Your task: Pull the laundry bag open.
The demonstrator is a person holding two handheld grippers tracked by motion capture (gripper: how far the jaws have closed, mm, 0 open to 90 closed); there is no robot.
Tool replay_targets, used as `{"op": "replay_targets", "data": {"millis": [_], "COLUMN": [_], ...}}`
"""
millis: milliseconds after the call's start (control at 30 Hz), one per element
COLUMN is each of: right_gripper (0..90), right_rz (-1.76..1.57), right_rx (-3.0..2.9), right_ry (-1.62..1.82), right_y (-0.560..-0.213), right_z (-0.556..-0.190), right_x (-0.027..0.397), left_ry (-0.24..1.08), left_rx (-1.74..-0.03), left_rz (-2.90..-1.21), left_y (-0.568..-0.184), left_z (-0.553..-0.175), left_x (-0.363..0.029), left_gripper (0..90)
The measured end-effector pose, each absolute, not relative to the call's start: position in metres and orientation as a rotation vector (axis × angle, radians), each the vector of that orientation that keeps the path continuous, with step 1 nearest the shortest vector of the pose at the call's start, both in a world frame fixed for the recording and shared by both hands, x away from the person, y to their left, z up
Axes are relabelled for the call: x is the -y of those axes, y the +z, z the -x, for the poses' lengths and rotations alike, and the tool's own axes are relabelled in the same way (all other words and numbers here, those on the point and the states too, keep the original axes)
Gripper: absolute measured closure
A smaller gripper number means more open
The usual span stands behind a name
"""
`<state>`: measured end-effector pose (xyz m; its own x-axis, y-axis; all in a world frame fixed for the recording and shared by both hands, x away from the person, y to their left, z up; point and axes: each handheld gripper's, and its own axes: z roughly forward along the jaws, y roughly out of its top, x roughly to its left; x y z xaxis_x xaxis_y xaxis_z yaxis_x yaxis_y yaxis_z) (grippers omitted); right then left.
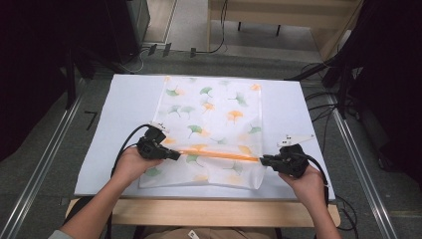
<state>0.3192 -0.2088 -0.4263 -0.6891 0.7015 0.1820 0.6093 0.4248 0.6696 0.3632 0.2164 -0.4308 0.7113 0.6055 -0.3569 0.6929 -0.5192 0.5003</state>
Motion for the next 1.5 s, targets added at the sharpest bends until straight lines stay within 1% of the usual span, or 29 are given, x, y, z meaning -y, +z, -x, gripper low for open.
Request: {"op": "replay_targets", "data": {"millis": [700, 900, 1267, 1500], "right_gripper": [83.7, 83.6, 83.7, 83.6], "right_rz": [-1.185, -1.185, -1.182, -1.181], "right_rx": [-2.541, -2.541, -2.543, -2.544], "right_ry": [1.121, 1.12, 1.118, 1.112], "right_y": [-0.426, -0.426, -0.427, -0.427], "right_z": [-0.319, -0.319, -0.32, -0.32], "right_x": [0.209, 0.208, 0.207, 0.207], "left_ry": [-0.187, -0.177, -0.17, -0.166], "left_rx": [-0.988, -0.998, -1.044, -1.049], "left_rz": [-2.29, -2.288, -2.278, -2.274], "left_y": [-0.43, -0.43, -0.43, -0.429], "left_z": [-0.363, -0.362, -0.358, -0.358], "left_x": [-0.22, -0.228, -0.255, -0.254], "left_gripper": [90.0, 90.0, 90.0, 90.0]}}
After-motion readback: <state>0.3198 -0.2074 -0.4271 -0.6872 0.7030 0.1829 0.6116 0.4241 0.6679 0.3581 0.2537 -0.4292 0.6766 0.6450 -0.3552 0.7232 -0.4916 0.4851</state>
